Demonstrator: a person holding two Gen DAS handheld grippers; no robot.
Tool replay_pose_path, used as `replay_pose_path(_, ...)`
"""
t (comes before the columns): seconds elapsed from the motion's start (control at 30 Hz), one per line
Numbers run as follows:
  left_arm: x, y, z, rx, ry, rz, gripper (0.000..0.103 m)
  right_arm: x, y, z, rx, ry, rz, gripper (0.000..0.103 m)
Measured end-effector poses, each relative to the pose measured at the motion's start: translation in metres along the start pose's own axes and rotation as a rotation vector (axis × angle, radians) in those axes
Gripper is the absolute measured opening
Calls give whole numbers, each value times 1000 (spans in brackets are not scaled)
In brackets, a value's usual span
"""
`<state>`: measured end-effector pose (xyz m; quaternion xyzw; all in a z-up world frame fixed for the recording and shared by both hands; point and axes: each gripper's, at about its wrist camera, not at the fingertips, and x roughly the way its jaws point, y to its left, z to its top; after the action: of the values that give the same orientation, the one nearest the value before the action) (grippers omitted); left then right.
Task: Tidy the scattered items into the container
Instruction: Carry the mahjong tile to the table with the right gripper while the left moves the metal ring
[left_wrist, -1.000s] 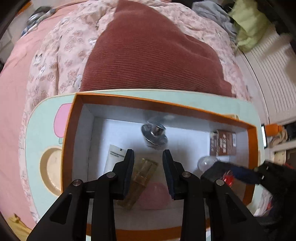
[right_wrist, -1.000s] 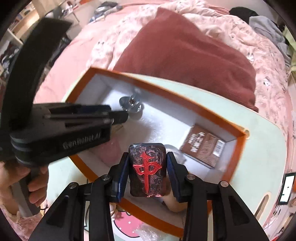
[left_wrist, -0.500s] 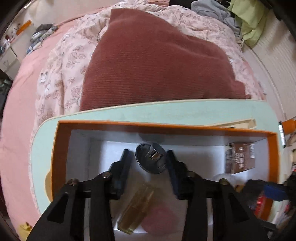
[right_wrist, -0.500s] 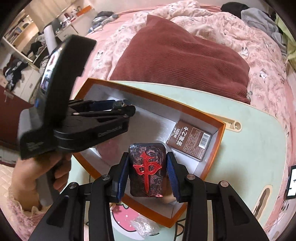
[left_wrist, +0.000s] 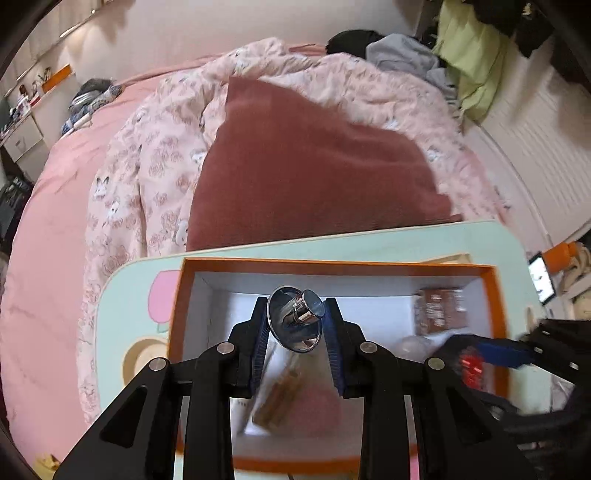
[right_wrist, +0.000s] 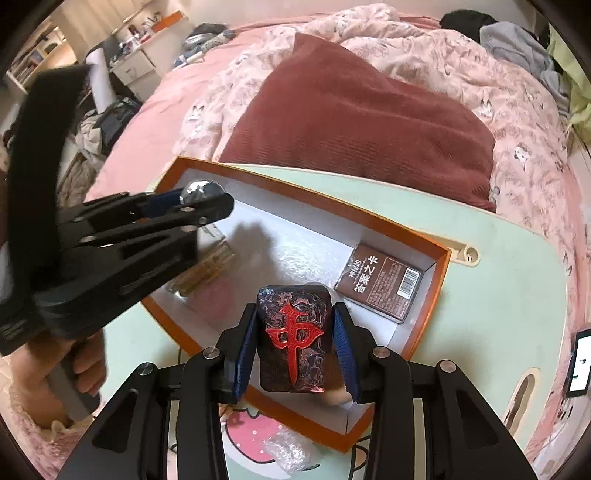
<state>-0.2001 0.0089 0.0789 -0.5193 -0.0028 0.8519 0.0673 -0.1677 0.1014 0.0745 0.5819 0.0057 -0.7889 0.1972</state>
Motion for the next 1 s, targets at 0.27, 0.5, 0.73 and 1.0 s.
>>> replay_pose_path(0.27, -57, -5, -13, 25, 8, -59, 30, -23, 13, 0, -19, -18, -12, 38)
replay_pose_path(0.5, -89, -4, -67, 103, 13, -79, 30, -47, 35, -37, -72, -1, -9, 38)
replay_pose_path(0.73, -62, 2, -134, 130, 70, -89, 30, -15, 52, -89, -110, 94, 33, 38)
replay_pose_path(1.0, -27, 5, -154, 87, 139, -95, 30, 17, 56, -111, -116, 143, 2, 38)
